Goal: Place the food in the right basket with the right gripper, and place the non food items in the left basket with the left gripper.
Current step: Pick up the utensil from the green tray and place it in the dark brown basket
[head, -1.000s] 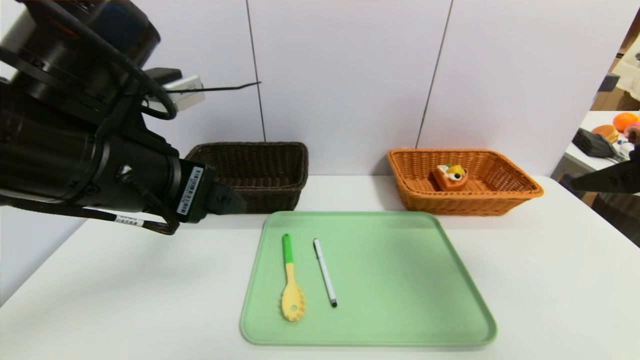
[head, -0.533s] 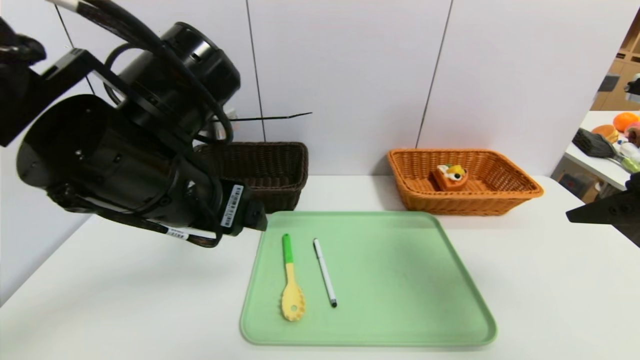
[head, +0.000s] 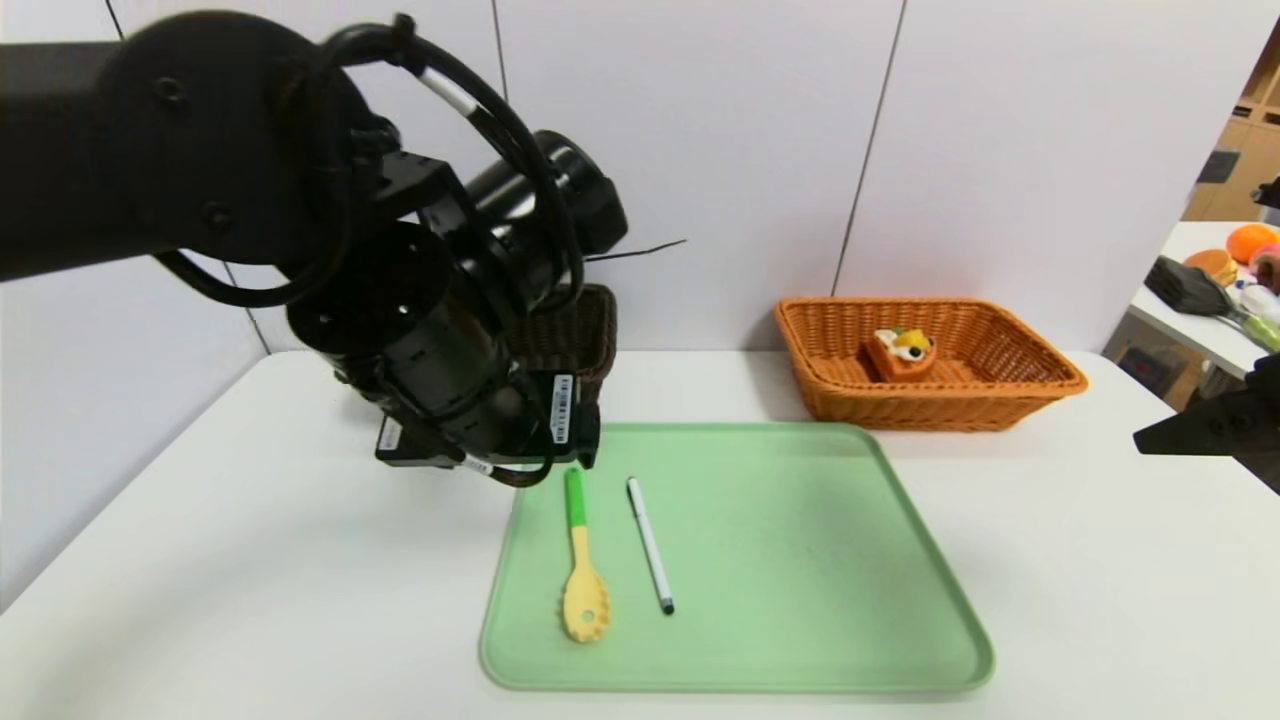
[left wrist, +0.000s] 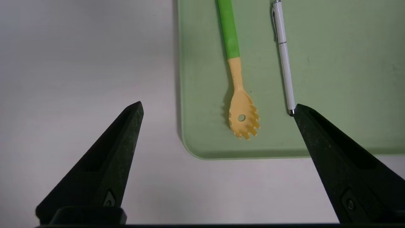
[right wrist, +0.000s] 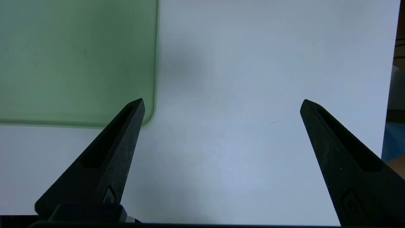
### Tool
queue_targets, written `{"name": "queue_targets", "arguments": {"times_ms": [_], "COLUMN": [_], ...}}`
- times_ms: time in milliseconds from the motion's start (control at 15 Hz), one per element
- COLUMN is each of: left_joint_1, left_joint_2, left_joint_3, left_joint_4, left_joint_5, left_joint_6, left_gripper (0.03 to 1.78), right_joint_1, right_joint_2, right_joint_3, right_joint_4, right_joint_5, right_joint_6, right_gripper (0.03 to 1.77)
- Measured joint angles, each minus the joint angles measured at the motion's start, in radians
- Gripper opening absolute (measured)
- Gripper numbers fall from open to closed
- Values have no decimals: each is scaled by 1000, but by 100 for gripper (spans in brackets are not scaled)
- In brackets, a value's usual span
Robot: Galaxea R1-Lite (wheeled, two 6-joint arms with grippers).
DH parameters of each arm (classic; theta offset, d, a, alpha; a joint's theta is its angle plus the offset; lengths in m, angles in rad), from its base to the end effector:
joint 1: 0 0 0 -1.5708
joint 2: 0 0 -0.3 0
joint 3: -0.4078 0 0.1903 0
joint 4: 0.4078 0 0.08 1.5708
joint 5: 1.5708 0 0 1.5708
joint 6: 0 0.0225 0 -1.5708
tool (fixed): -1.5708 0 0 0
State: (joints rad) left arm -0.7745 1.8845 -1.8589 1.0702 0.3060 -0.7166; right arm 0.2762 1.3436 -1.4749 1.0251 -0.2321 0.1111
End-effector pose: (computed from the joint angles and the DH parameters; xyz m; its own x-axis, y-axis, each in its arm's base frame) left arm 0.2303 -0.2158 0.2661 0.5224 -0.0897 -0.8480 0.0111 0.9951 -0.0984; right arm 0.1549 0.0385 0.3106 0.6493 -0.0551 -0.7586 -0.0428 0.9931 -0.1087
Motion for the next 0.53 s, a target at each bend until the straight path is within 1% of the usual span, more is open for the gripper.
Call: {"name": "queue_targets", "arguments": {"times_ms": [267,533], "left_joint_1": [-21,-31], "left_joint_2": [126,207], "left_joint_3": [-102,-116], "left_joint_4": [60,108], "left_joint_5": [0,6], "left_joint_6": [-29,-81], "left_gripper": [169,169], "right_joint_1": [5,10], "right_joint_2": [-6,-6], "right_joint_3": [3,1], "right_joint_4": [0,-39], "right_joint_5": [-1,-1], "right_joint_6": [-6,-14], "right_gripper": [169,169]}}
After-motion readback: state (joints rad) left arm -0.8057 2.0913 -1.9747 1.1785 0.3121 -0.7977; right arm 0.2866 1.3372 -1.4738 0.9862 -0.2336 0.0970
